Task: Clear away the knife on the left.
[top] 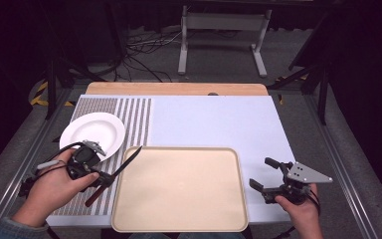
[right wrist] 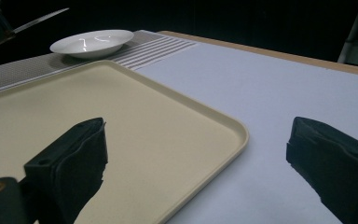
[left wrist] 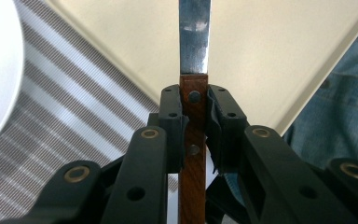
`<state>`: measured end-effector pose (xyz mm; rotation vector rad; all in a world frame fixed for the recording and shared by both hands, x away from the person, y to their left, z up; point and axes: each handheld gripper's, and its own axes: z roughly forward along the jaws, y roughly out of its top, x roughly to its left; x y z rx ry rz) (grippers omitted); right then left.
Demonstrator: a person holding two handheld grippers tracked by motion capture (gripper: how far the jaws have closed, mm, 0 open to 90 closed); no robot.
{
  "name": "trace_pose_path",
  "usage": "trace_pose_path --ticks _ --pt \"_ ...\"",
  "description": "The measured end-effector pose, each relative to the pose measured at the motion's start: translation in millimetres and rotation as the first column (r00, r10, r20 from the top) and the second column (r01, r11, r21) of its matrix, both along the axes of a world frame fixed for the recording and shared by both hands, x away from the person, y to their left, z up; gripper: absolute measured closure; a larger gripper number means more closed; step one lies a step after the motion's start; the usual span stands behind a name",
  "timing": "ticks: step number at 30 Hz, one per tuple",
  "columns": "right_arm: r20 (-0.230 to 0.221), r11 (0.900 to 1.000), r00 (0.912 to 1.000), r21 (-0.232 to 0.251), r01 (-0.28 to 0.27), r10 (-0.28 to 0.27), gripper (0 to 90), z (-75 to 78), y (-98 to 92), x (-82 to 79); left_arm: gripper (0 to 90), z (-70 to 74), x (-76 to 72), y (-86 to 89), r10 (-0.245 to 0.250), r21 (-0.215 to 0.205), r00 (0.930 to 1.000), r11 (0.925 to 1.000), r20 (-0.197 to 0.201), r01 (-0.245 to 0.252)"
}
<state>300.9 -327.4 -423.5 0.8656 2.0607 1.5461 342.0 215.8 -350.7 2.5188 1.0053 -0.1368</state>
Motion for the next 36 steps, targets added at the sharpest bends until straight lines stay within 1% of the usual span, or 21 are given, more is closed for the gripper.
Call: trace_pose_path --ticks 1,3,4,5,7,8,12,13,15,17,18,22,25,26,27,30,32,33,36 --pt "0.000 1.000 1.0000 0.001 0.001 -0.001 5.7 0.3 -0.5 -0.1 77.9 -1.2 0.7 -3.8 0.001 -0.004 1.0000 1.0000 -0.005 -0.001" --pt "0.000 1.000 1.0000 0.002 0.000 0.000 5.7 0.0 -0.9 0.1 77.9 -3.4 1.9 -10.7 0.005 0.002 0.9998 1.0000 -0.020 -0.005" --pt "0.000 1.000 1.0000 0.001 0.000 0.000 5.7 -0.2 -1.0 0.2 77.9 -4.5 1.9 -14.0 0.005 0.008 0.9993 1.0000 -0.036 -0.005" --pt "0.000 1.000 1.0000 0.001 0.000 0.000 5.7 -0.3 -1.1 0.2 77.8 -6.5 2.8 -18.0 -0.004 0.015 0.9992 0.9999 -0.040 0.004" --pt "-0.001 1.000 1.0000 -0.001 0.000 0.000 5.7 -0.3 -1.3 0.1 77.8 -9.0 3.4 -23.4 -0.003 0.022 0.9989 0.9998 -0.046 0.004" --pt "-0.002 1.000 1.0000 -0.001 0.001 -0.001 5.7 -0.4 -1.4 0.1 77.8 -10.7 3.8 -26.1 -0.001 0.018 0.9985 0.9998 -0.055 0.002" --pt "0.000 1.000 1.0000 -0.001 0.003 -0.003 5.7 -0.4 -2.0 -0.3 77.8 -15.2 5.8 -35.3 0.006 0.025 0.9977 0.9997 -0.068 -0.004" --pt "0.000 1.000 1.0000 -0.001 0.002 -0.002 5.7 -0.3 -2.3 -0.3 77.8 -15.2 5.8 -35.3 0.006 0.025 0.9977 0.9997 -0.068 -0.004" --pt "0.000 1.000 1.0000 0.001 0.002 -0.002 5.7 -0.4 -2.7 -0.1 77.8 -19.0 6.7 -41.3 -0.002 0.022 0.9943 0.9997 -0.107 0.004" --pt "-0.004 1.000 1.0000 -0.002 0.009 -0.009 5.7 0.0 -2.8 -0.2 77.8 -22.0 7.9 -45.1 -0.006 0.031 0.9946 0.9995 -0.103 0.009" --pt "-0.002 1.000 1.0000 -0.003 0.008 -0.008 5.7 0.2 -2.6 -0.2 77.8 -23.8 8.4 -47.7 0.000 0.030 0.9940 0.9996 -0.109 0.003" --pt "-0.004 1.000 1.0000 -0.005 0.008 -0.008 5.8 0.2 -2.8 -0.4 77.8 -31.0 11.4 -54.2 0.000 0.025 0.9918 0.9997 -0.128 0.003" --pt "-0.008 1.000 0.9999 -0.006 0.012 -0.012 5.7 0.2 -2.9 -0.3 77.8 -33.1 12.4 -56.6 0.001 0.031 0.9905 0.9995 -0.138 0.004" --pt "-0.009 1.000 0.9999 -0.006 0.012 -0.012 5.8 0.2 -2.9 -0.3 77.7 -35.1 13.7 -57.6 -0.007 0.023 0.9892 0.9997 -0.146 0.010" --pt "-0.009 1.000 0.9999 -0.006 0.012 -0.012 5.7 0.4 -2.9 -0.4 77.8 -36.5 13.9 -58.3 -0.001 0.022 0.9885 0.9997 -0.151 0.004" --pt "-0.009 1.000 0.9999 -0.005 0.010 -0.010 5.7 0.7 -3.1 -0.7 77.8 -41.5 16.0 -60.2 0.012 0.034 0.9860 0.9994 -0.166 -0.007" --pt "-0.008 1.000 0.9999 -0.003 0.011 -0.011 5.7 0.7 -3.2 -0.7 77.8 -45.8 18.1 -61.0 0.019 0.033 0.9824 0.9994 -0.186 -0.013" --pt "-0.008 1.000 0.9999 -0.003 0.011 -0.011 5.7 0.7 -3.2 -0.7 77.7 -45.8 18.1 -61.0 0.019 0.033 0.9824 0.9994 -0.186 -0.013" --pt "-0.011 1.000 0.9999 -0.001 0.009 -0.009 5.6 0.4 -3.3 -0.6 77.7 -49.5 19.5 -61.7 0.023 0.036 0.9783 0.9992 -0.206 -0.016"
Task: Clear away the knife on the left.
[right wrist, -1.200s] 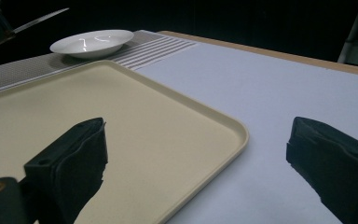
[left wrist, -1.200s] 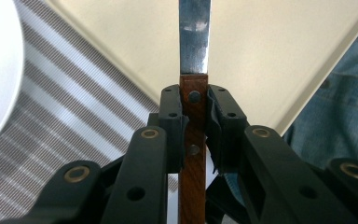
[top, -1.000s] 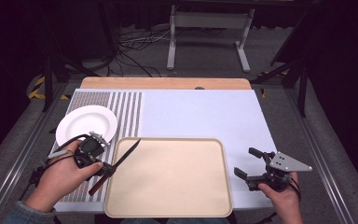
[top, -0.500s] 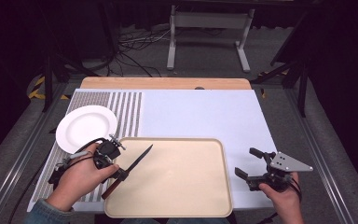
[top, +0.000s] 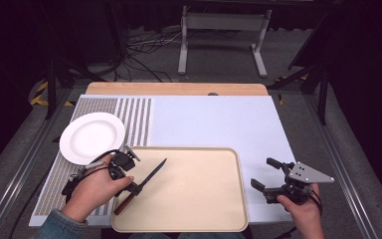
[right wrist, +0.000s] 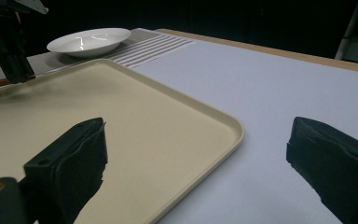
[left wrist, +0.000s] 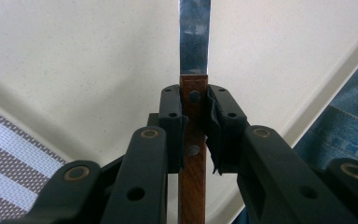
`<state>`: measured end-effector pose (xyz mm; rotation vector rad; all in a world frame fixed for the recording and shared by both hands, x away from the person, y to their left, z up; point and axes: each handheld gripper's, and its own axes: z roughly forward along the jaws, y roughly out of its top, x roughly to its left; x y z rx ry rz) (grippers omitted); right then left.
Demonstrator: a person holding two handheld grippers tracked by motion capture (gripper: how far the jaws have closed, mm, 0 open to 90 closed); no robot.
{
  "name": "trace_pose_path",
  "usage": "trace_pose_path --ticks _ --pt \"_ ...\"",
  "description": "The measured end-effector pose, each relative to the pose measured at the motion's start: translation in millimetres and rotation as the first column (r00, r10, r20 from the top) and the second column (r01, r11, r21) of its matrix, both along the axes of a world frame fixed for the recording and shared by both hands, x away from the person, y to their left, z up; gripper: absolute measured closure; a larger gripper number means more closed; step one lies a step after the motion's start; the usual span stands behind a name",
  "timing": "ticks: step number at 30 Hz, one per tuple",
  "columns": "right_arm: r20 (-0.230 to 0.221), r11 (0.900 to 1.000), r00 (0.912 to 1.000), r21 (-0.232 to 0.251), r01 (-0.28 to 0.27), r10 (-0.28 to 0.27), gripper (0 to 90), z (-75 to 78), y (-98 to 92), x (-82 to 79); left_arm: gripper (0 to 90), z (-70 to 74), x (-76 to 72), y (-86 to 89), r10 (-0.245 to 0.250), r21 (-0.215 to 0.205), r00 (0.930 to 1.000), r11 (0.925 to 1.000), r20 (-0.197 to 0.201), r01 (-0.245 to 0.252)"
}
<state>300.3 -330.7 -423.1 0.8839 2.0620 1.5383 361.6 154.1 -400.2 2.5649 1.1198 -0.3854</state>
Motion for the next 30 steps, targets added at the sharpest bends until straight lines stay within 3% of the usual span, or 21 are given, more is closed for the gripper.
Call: trace_pose_path --ticks 5,9,15,30 --pt "0.000 1.000 1.0000 -0.003 -0.001 0.001 5.7 -0.1 0.2 -0.1 77.7 -6.2 1.9 -0.8 0.009 0.007 0.9993 0.9999 -0.036 -0.009" --pt "-0.001 1.000 1.0000 -0.004 -0.003 0.003 5.7 -0.6 0.0 0.4 77.7 -8.8 3.8 -0.8 0.031 0.025 0.9991 0.9992 -0.028 -0.030" --pt "-0.003 1.000 1.0000 -0.002 -0.002 0.002 5.6 -1.0 -0.4 0.2 77.6 -13.1 6.0 -2.0 0.047 0.032 0.9973 0.9984 -0.055 -0.046" --pt "-0.004 1.000 1.0000 0.003 -0.003 0.003 5.6 -1.3 -0.4 0.5 77.5 -20.8 7.0 -6.5 0.053 0.075 0.9950 0.9961 -0.085 -0.046"
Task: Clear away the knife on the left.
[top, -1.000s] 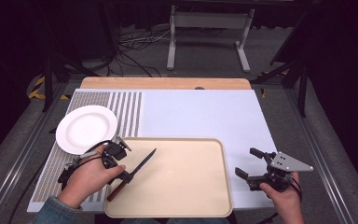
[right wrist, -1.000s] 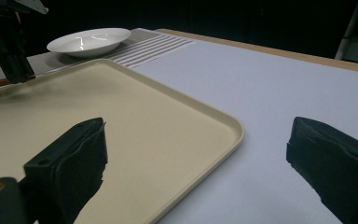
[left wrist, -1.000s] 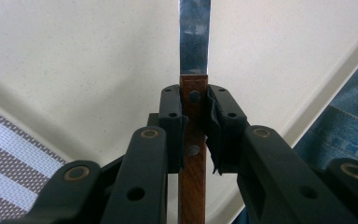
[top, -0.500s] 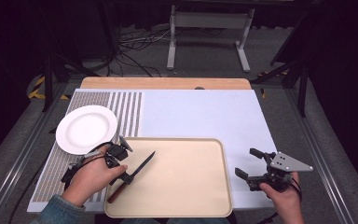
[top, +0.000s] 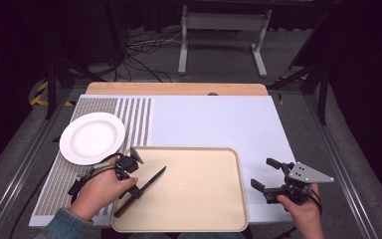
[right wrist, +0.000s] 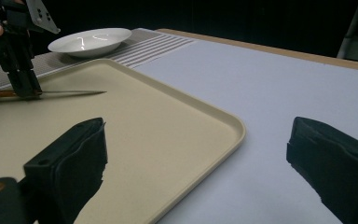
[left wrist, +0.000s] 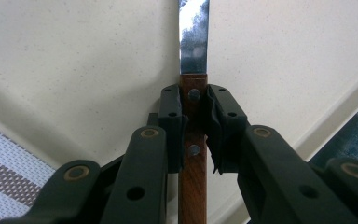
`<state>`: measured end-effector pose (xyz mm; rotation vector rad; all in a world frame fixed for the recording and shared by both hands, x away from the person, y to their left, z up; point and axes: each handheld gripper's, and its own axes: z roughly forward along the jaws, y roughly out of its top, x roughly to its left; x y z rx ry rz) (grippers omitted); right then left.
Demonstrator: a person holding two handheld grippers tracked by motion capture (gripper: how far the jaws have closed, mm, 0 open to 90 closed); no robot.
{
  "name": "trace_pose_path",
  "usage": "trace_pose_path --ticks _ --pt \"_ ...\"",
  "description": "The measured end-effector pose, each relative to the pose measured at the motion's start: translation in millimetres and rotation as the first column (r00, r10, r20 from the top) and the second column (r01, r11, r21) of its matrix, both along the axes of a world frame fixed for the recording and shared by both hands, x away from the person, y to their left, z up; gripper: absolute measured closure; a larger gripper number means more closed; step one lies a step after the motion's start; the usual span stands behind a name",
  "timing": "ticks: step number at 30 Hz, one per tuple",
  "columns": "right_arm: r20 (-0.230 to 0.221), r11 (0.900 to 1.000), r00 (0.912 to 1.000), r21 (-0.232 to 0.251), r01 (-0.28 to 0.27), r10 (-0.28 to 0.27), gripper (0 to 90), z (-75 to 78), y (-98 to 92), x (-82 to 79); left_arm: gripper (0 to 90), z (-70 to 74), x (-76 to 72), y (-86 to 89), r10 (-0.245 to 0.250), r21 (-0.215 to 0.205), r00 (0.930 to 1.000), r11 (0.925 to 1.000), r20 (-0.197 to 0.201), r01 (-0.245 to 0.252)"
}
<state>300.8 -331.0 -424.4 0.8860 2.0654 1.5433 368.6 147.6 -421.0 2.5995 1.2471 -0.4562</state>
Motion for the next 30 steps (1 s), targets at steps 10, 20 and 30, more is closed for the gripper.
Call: trace_pose_path --ticks 10,20,30 --pt "-0.001 1.000 1.0000 0.001 0.000 0.000 5.6 -0.1 -0.3 -0.1 76.9 -0.8 -0.2 -0.7 -0.005 0.015 1.0000 0.9999 -0.002 0.005" --pt "-0.002 1.000 1.0000 0.000 -0.005 0.005 5.2 -0.9 0.3 0.2 48.1 6.9 -3.7 -2.2 -0.012 -0.013 0.9986 0.9998 0.051 0.013" --pt "-0.001 1.000 1.0000 -0.001 -0.008 0.008 5.0 -1.1 0.3 0.2 23.9 19.5 -10.8 -3.2 -0.062 -0.058 0.9616 0.9951 0.267 0.080"
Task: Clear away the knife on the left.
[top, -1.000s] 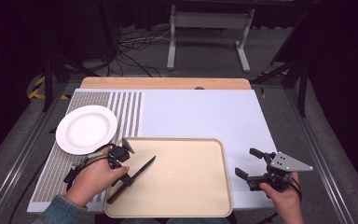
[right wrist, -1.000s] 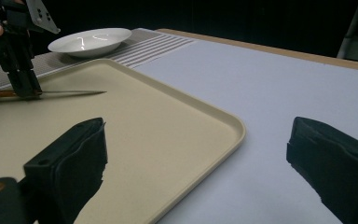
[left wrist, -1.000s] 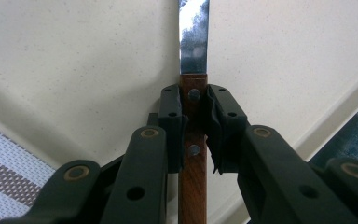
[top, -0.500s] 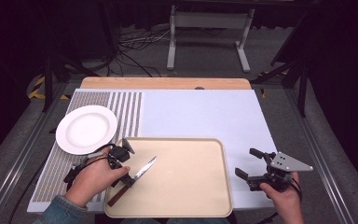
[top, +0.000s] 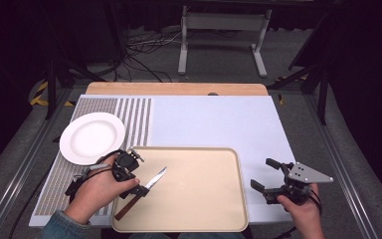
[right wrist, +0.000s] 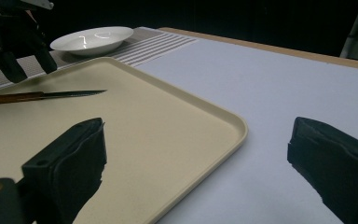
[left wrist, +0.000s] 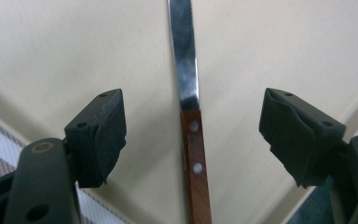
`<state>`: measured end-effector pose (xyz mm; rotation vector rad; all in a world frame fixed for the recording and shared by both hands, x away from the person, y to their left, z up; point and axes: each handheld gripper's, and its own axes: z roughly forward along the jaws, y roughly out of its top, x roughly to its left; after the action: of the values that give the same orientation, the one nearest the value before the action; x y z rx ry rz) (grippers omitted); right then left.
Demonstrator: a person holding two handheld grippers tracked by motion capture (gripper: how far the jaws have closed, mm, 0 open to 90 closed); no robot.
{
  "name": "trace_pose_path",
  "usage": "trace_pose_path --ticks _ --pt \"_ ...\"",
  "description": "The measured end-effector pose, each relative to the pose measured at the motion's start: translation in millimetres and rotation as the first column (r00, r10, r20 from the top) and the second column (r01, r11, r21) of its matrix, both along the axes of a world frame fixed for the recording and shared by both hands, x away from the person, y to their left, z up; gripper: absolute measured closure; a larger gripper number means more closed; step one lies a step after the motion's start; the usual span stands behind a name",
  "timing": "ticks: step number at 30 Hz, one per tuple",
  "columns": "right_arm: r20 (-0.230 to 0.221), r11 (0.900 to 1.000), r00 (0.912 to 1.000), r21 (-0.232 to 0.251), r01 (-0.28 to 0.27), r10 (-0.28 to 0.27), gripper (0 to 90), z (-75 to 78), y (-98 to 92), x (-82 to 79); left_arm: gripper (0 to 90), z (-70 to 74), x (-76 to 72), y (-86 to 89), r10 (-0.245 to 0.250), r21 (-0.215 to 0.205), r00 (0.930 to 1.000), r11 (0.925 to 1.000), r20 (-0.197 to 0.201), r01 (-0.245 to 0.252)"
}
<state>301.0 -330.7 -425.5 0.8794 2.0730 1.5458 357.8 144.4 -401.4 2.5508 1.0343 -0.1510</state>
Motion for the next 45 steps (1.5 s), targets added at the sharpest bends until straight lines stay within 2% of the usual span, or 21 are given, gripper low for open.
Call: trace_pose_path --ticks 1,4,7,11,13,15,16,18,19,20,23,25,26,27,28,32,33,37,38,42,45 --pt "0.000 1.000 1.0000 0.000 0.000 0.000 5.0 0.0 0.0 0.0 23.2 0.6 -1.1 -0.9 -0.009 -0.011 0.9997 0.9999 0.024 0.010" --pt "0.000 1.000 1.0000 -0.001 -0.001 0.001 5.0 0.0 0.0 -0.1 23.4 1.1 -1.6 -4.2 -0.097 -0.022 0.9888 0.9947 0.114 0.100" --pt "-0.001 1.000 1.0000 -0.003 -0.004 0.004 5.0 -0.1 0.3 0.0 28.3 2.2 -3.1 -8.8 -0.196 -0.024 0.9594 0.9785 0.202 0.205" --pt "0.000 1.000 1.0000 -0.004 -0.006 0.006 5.0 -0.2 0.1 -0.1 30.0 3.9 -4.7 -15.1 -0.273 -0.010 0.9209 0.9580 0.279 0.286" --pt "0.000 1.000 1.0000 -0.002 -0.005 0.005 4.8 -0.4 0.0 0.0 33.3 4.0 -4.4 -17.8 -0.307 0.006 0.9048 0.9475 0.295 0.320" --pt "0.000 1.000 1.0000 -0.005 -0.009 0.009 4.8 -0.4 0.2 0.0 39.3 2.5 -4.2 -20.6 -0.352 0.028 0.8812 0.9316 0.315 0.362" --pt "0.000 1.000 0.9999 -0.005 -0.010 0.010 4.8 -0.3 0.2 -0.1 47.9 1.9 -4.8 -21.2 -0.365 0.032 0.8764 0.9266 0.314 0.375" --pt "0.001 1.000 1.0000 -0.006 -0.010 0.010 4.8 -0.3 0.0 -0.1 55.9 0.2 -5.4 -22.6 -0.400 0.043 0.8577 0.9117 0.323 0.409" --pt "0.001 1.000 1.0000 -0.006 -0.010 0.010 4.8 -0.4 -0.3 -0.2 63.8 0.2 -5.4 -22.6 -0.400 0.043 0.8577 0.9117 0.323 0.409" --pt "0.001 1.000 1.0000 -0.006 -0.010 0.010 4.8 -0.4 -0.3 -0.2 63.8 -0.8 -5.6 -23.0 -0.410 0.036 0.8539 0.9059 0.320 0.422" --pt "0.001 1.000 0.9999 -0.005 -0.011 0.011 4.8 -0.4 -0.6 -0.1 82.8 -4.5 -5.9 -23.9 -0.450 0.033 0.8432 0.8865 0.294 0.462" --pt "0.001 1.000 0.9999 -0.007 -0.011 0.011 4.8 -0.4 -0.3 -0.2 90.0 -7.0 -5.1 -24.0 -0.467 0.044 0.8404 0.8793 0.275 0.474" --pt "0.001 1.000 0.9999 -0.008 -0.013 0.013 4.8 -0.4 -0.2 -0.2 90.0 -8.5 -5.0 -24.2 -0.468 0.050 0.8418 0.8796 0.269 0.473" --pt "0.000 1.000 0.9999 -0.009 -0.013 0.013 4.8 -0.4 -0.2 -0.2 90.0 -10.3 -4.1 -24.3 -0.479 0.055 0.8376 0.8741 0.263 0.483" --pt "0.001 1.000 0.9999 -0.008 -0.013 0.013 4.8 -0.4 -0.2 -0.2 90.0 -11.4 -4.4 -24.5 -0.478 0.062 0.8406 0.8756 0.255 0.479" --pt "0.001 1.000 0.9999 -0.009 -0.014 0.014 4.8 -0.5 -0.1 -0.1 90.0 -14.5 -2.7 -25.4 -0.508 0.090 0.8311 0.8607 0.227 0.501" --pt "0.000 1.000 0.9999 -0.009 -0.014 0.014 4.8 -0.6 0.0 -0.1 90.0 -15.4 -2.7 -25.4 -0.506 0.087 0.8332 0.8615 0.223 0.500" --pt "0.000 1.000 0.9999 -0.008 -0.017 0.017 4.8 -0.9 0.0 -0.1 90.0 -19.0 -2.0 -26.6 -0.525 0.117 0.8294 0.8514 0.192 0.511" --pt "-0.001 1.000 0.9999 -0.008 -0.016 0.016 4.8 -0.9 -0.1 -0.1 90.0 -19.8 -2.3 -26.7 -0.519 0.123 0.8330 0.8545 0.191 0.505" --pt "0.000 1.000 0.9999 -0.009 -0.016 0.016 4.8 -0.8 -0.2 -0.2 90.0 -22.6 -0.5 -27.0 -0.532 0.137 0.8307 0.8463 0.164 0.515" --pt "0.000 1.000 0.9999 -0.009 -0.016 0.016 4.8 -0.9 -0.5 -0.2 90.0 -23.5 -0.8 -27.5 -0.532 0.144 0.8322 0.8455 0.155 0.514"
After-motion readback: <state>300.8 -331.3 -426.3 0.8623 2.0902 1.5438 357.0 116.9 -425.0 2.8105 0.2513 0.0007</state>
